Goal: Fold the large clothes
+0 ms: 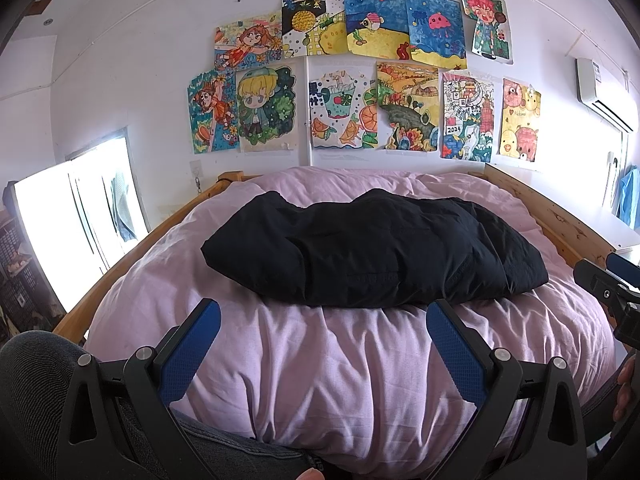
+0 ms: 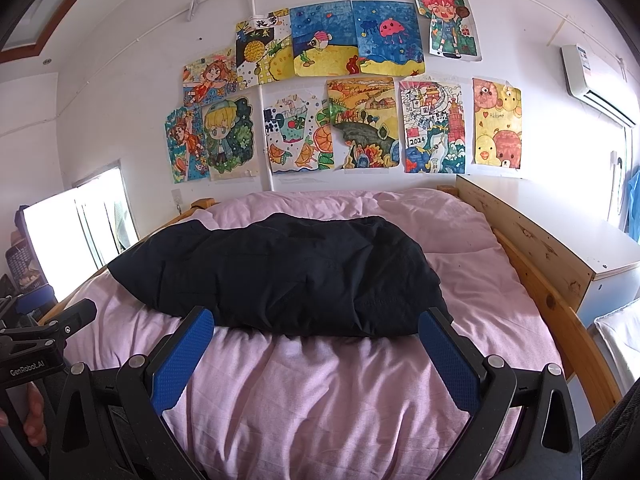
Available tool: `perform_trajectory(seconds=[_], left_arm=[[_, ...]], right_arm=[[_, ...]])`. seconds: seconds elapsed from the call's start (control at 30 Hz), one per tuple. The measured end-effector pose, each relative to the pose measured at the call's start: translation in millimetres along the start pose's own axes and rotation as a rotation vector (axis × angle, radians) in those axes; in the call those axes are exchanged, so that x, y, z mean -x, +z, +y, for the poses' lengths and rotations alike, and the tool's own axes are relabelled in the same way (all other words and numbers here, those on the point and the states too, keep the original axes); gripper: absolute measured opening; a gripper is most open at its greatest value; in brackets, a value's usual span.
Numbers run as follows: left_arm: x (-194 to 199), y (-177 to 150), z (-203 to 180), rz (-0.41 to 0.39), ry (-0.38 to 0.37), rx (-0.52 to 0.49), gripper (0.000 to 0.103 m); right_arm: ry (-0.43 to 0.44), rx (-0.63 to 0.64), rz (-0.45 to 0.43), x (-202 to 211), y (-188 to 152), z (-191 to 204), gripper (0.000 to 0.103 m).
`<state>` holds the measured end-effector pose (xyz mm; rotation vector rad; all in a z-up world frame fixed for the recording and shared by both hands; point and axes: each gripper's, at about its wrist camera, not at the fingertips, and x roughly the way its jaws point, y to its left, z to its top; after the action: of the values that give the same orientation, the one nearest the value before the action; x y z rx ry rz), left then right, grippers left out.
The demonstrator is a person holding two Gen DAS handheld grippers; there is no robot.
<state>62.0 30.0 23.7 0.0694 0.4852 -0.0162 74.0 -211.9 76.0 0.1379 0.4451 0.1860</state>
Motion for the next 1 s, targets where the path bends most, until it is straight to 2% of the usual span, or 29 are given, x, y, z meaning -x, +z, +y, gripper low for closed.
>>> perform_trajectory(seconds=[1.0], left_arm=[[0.0,-0.5,2.6,-0.002,-0.004,-0.004,0.101]], right_arm=[[0.000,-0.003,0.000,-0.2,-0.4,0.9,0.103]])
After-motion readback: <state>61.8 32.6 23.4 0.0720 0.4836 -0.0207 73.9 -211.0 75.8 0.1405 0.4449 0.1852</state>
